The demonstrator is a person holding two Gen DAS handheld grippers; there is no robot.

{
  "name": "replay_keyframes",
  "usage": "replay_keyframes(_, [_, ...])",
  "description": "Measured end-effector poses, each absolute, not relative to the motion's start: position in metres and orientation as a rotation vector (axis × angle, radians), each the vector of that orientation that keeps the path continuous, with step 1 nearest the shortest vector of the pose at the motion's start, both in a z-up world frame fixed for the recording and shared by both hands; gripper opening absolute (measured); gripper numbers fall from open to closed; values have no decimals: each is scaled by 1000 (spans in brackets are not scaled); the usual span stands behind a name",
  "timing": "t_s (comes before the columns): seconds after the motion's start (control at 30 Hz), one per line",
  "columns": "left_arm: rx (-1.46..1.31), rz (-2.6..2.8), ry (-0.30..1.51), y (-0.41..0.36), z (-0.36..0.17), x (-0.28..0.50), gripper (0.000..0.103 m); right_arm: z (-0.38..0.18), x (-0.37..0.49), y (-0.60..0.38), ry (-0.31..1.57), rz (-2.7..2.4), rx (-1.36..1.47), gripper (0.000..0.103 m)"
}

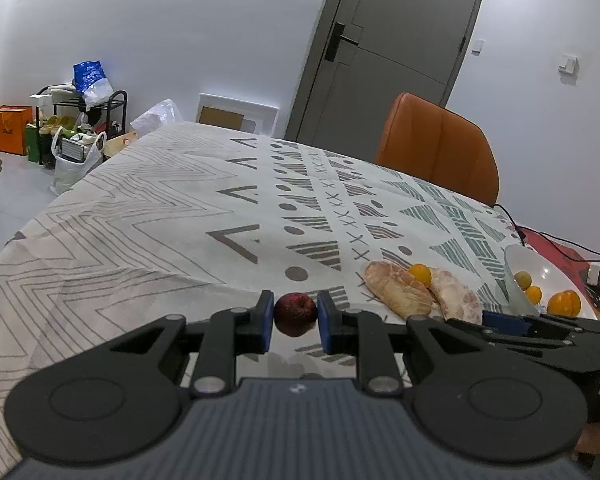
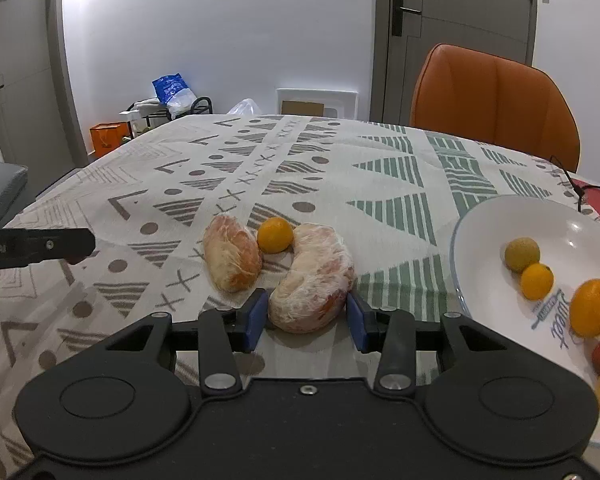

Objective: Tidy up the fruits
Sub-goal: 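Grasp a peeled pomelo segment with the right tool while the left tool holds the red fruit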

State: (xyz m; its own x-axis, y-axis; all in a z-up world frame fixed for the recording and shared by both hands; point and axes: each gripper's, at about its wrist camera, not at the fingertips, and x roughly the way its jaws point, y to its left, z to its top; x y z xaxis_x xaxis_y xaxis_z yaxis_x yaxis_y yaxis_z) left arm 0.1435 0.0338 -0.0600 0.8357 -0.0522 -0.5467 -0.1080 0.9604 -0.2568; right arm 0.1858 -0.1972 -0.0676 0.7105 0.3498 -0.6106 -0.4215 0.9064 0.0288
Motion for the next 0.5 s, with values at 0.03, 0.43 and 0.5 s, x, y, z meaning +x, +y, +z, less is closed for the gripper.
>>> replay_keyframes(0.03, [-285, 28, 582, 33, -60, 143, 21, -68, 184, -198, 653, 429, -114, 41])
replay_keyframes(0.43, [-275, -4, 569, 24, -55, 136, 21, -63, 161, -215, 663, 431, -92, 40])
replay_keyframes(0.5, [-273, -8, 574, 22, -56, 136, 21, -61, 157, -219, 661, 438, -91, 40])
